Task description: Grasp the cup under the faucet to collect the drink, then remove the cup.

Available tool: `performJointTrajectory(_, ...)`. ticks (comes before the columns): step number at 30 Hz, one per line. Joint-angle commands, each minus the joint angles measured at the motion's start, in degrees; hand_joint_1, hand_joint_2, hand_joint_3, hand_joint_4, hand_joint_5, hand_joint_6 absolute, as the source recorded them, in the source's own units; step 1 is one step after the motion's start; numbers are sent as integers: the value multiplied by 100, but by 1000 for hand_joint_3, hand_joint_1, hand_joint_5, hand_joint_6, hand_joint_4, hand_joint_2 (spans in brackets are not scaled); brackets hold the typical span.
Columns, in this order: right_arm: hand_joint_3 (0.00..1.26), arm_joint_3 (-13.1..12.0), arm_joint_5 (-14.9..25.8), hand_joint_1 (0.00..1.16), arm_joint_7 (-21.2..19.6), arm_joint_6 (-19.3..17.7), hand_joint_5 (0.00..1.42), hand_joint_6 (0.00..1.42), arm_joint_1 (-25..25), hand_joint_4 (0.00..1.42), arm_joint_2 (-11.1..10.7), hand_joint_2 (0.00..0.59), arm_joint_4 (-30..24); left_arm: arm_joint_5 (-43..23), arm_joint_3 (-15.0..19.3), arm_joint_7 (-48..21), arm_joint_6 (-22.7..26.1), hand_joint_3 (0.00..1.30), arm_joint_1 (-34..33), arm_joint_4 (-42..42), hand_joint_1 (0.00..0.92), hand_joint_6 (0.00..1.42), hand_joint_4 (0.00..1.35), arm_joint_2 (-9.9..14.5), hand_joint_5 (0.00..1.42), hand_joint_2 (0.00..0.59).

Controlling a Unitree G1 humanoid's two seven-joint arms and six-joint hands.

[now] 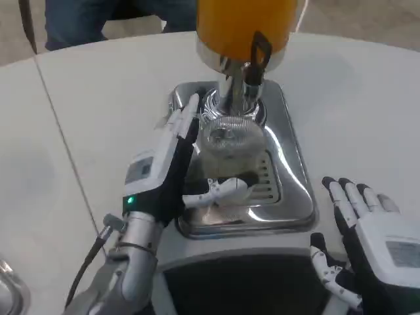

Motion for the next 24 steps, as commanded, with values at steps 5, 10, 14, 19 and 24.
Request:
performJointTrajectory(5, 24, 56, 24, 180, 19, -9, 0, 32, 45, 0, 32, 586, -75, 105, -32, -234, 308, 0, 356, -439, 366, 0, 0, 129, 1, 45)
performJointTrajectory(10, 24, 45, 27, 175, 12, -5, 0, 33, 94, 0, 43, 586, -101, 224, -68, -251, 631, 0, 402, -666, 343, 0, 0, 97, 0, 44)
performJointTrajectory(14, 24, 56, 12, 171, 41, -6, 0, 33, 96, 0, 36, 586, -115, 273, -93, -272, 906, 0, 406, -859, 311, 0, 0, 2, 0, 43)
performJointTrajectory(19, 24, 33, 22, 167, 8, 6, 0, 33, 121, 0, 57, 586, -137, 305, -142, -277, 1051, 0, 415, -1050, 300, 0, 0, -45, 0, 45)
performJointTrajectory(24, 24, 2, 40, 163, 0, 11, 0, 33, 171, 0, 61, 586, -174, 268, -191, -385, 1137, 0, 435, -1069, 295, 0, 0, -30, 0, 45)
